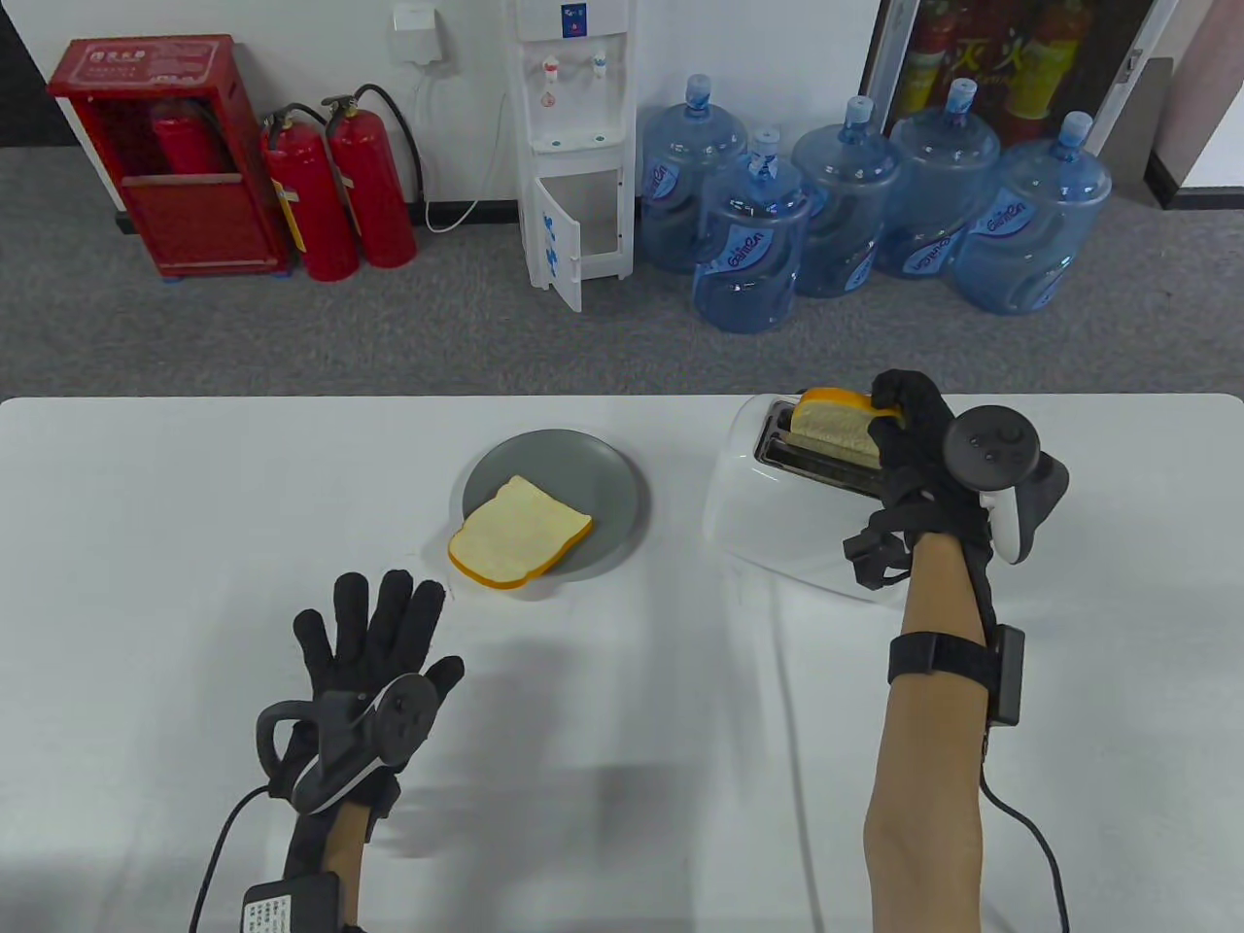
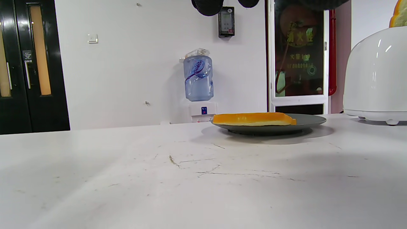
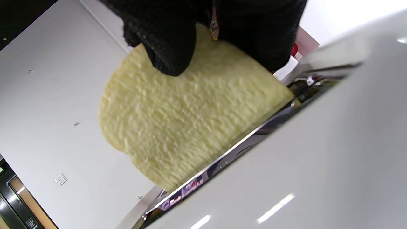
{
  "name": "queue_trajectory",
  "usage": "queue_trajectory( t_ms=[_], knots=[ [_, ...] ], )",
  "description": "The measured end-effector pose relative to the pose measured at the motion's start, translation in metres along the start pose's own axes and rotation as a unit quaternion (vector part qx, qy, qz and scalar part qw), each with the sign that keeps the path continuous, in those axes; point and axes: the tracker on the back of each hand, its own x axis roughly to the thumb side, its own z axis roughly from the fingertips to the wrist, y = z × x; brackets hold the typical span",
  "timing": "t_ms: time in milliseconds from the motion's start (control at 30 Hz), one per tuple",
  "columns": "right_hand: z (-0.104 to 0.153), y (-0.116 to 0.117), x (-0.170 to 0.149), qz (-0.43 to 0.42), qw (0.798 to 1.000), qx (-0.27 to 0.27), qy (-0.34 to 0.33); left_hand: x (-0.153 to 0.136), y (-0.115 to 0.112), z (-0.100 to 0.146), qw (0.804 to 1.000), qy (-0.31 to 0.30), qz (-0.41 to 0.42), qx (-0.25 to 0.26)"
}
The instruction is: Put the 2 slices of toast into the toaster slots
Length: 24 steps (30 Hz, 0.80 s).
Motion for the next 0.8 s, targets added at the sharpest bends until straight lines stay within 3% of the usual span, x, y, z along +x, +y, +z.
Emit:
queue_trajectory(
  t_ms=[800],
  knots=[
    [-0.0004,0.0075,0.0046,0.044,0.999,0.015,0.006,0.0001,-0.0005,-0.0001,1.0,-0.002,-0.002,-0.004]
  ],
)
